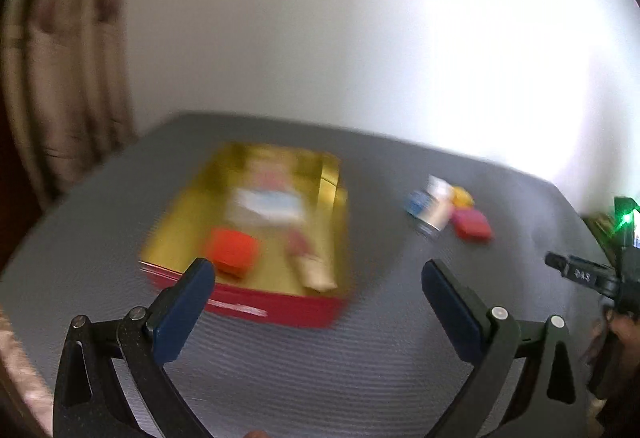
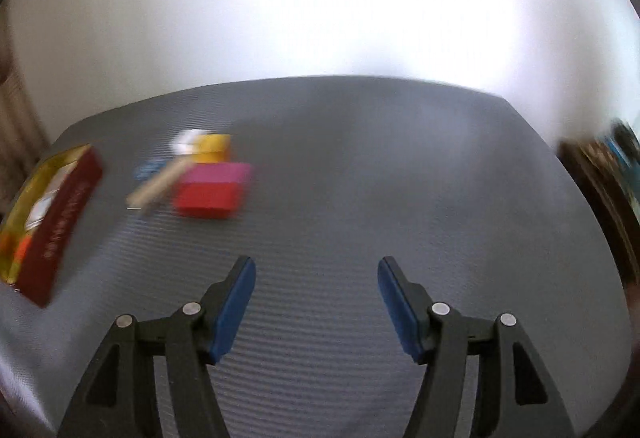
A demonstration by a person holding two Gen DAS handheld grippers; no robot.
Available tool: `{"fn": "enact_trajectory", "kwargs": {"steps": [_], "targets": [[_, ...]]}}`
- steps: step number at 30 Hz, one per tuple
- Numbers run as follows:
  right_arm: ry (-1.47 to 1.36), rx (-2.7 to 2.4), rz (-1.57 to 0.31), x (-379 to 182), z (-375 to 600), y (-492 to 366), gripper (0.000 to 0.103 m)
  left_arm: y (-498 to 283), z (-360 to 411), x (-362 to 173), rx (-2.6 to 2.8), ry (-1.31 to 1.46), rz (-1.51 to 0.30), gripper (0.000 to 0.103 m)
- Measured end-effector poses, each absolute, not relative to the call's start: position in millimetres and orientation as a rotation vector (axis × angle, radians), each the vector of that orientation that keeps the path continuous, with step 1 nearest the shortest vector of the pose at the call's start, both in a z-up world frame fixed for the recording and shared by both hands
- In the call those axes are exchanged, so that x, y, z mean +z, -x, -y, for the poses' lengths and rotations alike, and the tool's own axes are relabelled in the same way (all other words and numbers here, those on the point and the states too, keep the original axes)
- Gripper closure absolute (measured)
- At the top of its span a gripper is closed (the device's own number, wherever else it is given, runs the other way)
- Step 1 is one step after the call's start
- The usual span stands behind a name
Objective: Organize rigid objects
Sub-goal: 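Grasp the gold ribbed bar with the left tool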
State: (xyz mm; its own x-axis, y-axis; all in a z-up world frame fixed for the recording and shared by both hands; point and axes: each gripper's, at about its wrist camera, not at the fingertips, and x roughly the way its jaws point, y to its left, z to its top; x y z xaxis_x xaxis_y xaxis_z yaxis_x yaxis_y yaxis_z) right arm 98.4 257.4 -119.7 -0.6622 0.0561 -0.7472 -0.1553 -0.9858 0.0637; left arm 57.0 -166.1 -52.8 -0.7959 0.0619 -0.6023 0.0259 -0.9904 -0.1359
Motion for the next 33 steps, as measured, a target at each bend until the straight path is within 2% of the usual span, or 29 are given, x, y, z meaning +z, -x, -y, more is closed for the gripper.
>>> {"fn": "enact_trajectory", "kwargs": {"steps": [4, 8, 14, 15, 18, 23, 26, 27, 28, 30, 33], "targets": [[1.19, 2.744, -0.315, -124.4, -289.2, -111.6, 0.038, -16.0, 122.9, -64.7, 2.75, 1.089, 0.188, 0.001], [1.178, 2.777, -0.41, -127.2, -295.9, -126.4, 0.038, 40.4, 78.9, -68.0, 2.689, 1.133, 0.045, 0.001], [1.179, 2.862, -0.525, -129.2, -300.6, -153.9, 0.038, 109.9, 45.8, -111.3, 2.587, 1.337, -0.124, 0.005], [1.168, 2.875, -0.505, -127.2, -301.0, -158.8, 0.038, 115.9, 44.6, -117.4, 2.586, 1.357, -0.154, 0.009], [1.133, 2.896, -0.496, -120.7, -307.5, -160.4, 0.038, 134.1, 41.0, -132.9, 2.585, 1.413, -0.214, 0.032], [1.129, 2.905, -0.617, -117.0, -325.6, -158.3, 0.038, 152.5, 36.3, -139.0, 2.546, 1.445, -0.129, 0.035], [1.117, 2.904, -0.638, -112.4, -332.0, -159.7, 0.038, 156.5, 19.6, -140.2, 2.529, 1.436, -0.178, 0.043], [1.116, 2.904, -0.647, -111.0, -333.0, -160.6, 0.038, 156.7, 14.3, -139.9, 2.529, 1.43, -0.183, 0.05], [1.114, 2.908, -0.648, -110.1, -332.5, -161.2, 0.038, 156.7, 10.8, -139.3, 2.526, 1.433, -0.181, 0.062], [1.12, 2.92, -0.633, -108.6, -330.0, -163.3, 0.038, 153.7, 2.9, -135.8, 2.511, 1.453, -0.171, 0.076], [1.127, 2.935, -0.617, -107.9, -322.7, -164.8, 0.038, 138.3, -2.3, -126.3, 2.512, 1.42, -0.173, 0.076]]}}
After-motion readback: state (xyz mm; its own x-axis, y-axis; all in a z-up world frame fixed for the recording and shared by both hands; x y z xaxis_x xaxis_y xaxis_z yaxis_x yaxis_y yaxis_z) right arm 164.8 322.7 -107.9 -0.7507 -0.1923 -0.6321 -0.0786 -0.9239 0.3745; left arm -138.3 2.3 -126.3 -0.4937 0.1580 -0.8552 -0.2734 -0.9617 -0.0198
